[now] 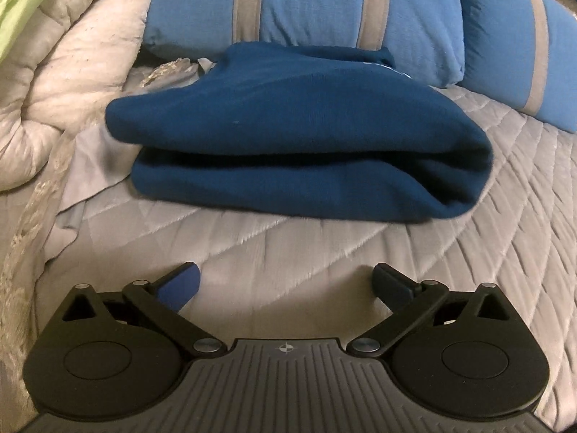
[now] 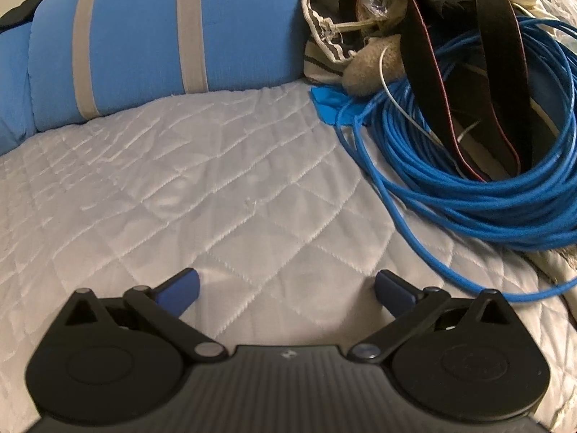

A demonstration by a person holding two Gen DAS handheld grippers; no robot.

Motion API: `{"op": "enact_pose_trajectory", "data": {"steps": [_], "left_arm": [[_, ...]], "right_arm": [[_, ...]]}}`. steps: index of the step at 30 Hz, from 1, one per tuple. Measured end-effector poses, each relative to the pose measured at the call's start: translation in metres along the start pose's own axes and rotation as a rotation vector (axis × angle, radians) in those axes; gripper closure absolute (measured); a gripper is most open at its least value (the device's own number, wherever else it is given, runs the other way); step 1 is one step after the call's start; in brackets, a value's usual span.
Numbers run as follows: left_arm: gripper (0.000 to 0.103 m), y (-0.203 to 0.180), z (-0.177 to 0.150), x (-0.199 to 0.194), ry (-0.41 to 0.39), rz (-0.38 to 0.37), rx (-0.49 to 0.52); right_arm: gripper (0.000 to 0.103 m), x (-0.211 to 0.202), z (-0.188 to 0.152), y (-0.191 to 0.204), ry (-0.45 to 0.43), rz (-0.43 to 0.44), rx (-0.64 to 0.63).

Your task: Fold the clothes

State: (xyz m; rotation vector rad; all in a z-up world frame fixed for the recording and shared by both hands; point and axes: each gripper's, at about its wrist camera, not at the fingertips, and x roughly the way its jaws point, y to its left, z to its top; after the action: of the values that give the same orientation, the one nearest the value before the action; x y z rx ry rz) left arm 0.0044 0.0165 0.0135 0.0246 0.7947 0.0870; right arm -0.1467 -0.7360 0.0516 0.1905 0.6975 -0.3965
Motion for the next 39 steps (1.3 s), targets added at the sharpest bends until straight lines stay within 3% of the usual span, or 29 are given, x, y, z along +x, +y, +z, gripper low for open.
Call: {"op": "enact_pose_trajectory", "data": {"steps": [15, 22, 27, 39], "left_arm": [[0.000, 0.000, 0.022, 0.026, -0.026, -0.004, 0.009], [0.000, 0.005, 0.025, 0.032, -0.061, -0.056, 0.031], [0.000, 0.005, 0.014, 0.031, -0.146, -0.066, 0.014], [0.000, 0.007, 0.011, 0.029, -0.169, -0.067, 0.005]], "right_arm": [[0.001, 0.032, 0.029, -0.003, -0.003, 0.062, -0.018], [0.001, 0.051, 0.045, 0.004, 0.007, 0.076, -0.082], [0.001, 0.054, 0.040, 0.000, -0.040, 0.099, -0.069], [0.001, 0.050, 0.035, 0.000, -0.078, 0.087, -0.061]]}}
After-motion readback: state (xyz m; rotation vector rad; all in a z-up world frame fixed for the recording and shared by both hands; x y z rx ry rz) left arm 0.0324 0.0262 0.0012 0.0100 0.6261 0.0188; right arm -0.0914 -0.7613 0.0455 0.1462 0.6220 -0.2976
